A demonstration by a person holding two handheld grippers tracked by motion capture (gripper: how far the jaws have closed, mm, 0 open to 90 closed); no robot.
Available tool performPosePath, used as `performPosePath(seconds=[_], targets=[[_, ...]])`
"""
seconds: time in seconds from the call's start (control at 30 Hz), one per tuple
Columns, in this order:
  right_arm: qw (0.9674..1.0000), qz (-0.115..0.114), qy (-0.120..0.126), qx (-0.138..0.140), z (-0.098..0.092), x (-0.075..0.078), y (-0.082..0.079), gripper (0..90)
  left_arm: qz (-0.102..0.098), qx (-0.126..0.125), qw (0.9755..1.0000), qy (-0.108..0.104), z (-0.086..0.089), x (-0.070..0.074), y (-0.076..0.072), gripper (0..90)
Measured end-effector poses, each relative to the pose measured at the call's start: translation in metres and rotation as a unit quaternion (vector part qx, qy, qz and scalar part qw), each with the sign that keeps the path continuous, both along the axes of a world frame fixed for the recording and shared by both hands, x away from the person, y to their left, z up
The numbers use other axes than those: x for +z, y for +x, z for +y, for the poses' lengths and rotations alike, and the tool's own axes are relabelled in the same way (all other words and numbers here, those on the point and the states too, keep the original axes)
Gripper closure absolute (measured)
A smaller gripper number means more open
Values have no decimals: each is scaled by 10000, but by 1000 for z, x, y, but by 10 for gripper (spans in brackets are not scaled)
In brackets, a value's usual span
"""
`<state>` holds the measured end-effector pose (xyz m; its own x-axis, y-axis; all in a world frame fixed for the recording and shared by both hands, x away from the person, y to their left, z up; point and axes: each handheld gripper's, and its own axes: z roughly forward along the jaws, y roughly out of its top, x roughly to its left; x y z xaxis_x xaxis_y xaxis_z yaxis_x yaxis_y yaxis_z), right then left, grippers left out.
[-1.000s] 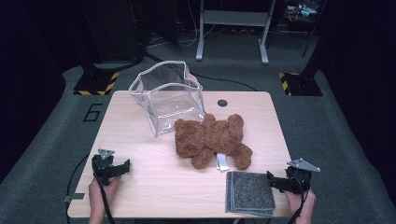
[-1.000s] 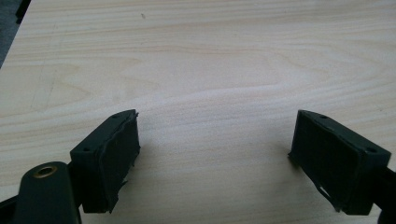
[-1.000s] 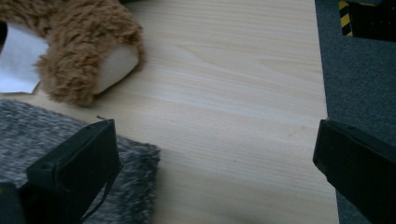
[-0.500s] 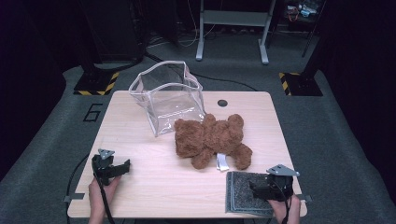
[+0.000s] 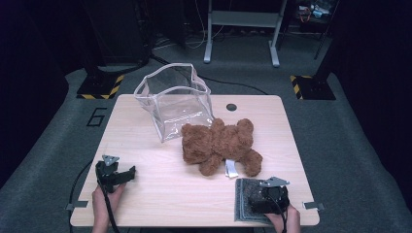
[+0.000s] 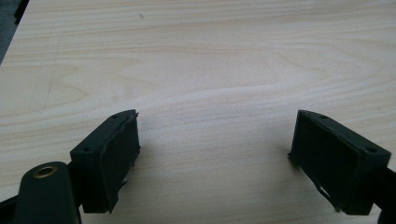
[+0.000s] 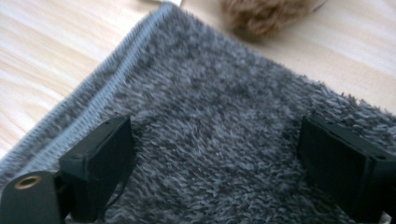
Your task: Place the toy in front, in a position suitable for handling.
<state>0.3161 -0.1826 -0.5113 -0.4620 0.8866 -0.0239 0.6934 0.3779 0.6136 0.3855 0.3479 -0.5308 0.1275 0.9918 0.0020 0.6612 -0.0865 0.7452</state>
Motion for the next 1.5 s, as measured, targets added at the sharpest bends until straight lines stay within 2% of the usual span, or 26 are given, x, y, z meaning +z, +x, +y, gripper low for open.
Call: performPosePath(seconds=[0.07,0.27,0.57,0.63,0.67,0.73,0.8,0.83,0.9,0.93,1.0,1.03,1.1,1.13,1.33,1.47,1.5], targets=[[9999,80,84,-11,-1,-3,0,106,-1,-2,10000,0,0,0,0,151],[9999,127,20,-14,0,-2,2,115,7,-6,10000,1,0,0,0,151],[9997,262,1,-10,0,1,3,196,7,-25,10000,-1,0,0,-1,151],[9997,227,32,17,-1,2,2,228,9,-25,10000,-1,0,0,-1,151],[9998,168,69,-3,-4,2,1,284,9,-27,10000,1,0,0,-1,151],[9998,147,98,-58,-4,2,1,308,9,-26,10000,0,0,0,-1,151],[9998,84,160,-98,-6,3,-1,411,2,-35,10000,7,0,0,0,151],[9998,84,160,-98,-6,3,-1,411,2,-35,10000,7,0,0,0,151],[9998,29,172,-97,-9,3,-2,482,0,-34,10000,7,0,0,0,151],[9998,2,185,-124,-9,3,-3,546,1,-34,10000,6,0,0,0,151],[9998,-49,196,-94,-10,3,-3,574,1,-35,10000,8,0,0,0,151],[9997,-52,218,-137,-9,3,-5,639,1,-34,10000,8,0,0,0,151],[9997,-86,203,-86,-10,3,-5,661,1,-35,10000,8,0,0,0,151],[9997,-145,215,-38,-11,3,-6,703,1,-34,10000,7,0,0,0,151],[9992,-191,355,-37,-17,6,-9,735,1,-35,10000,7,0,0,0,151],[9992,-276,301,-13,-22,12,-11,736,1,-36,10000,7,0,0,0,151],[9991,-273,317,-92,-25,16,-13,736,2,-37,10000,7,0,0,0,151]])
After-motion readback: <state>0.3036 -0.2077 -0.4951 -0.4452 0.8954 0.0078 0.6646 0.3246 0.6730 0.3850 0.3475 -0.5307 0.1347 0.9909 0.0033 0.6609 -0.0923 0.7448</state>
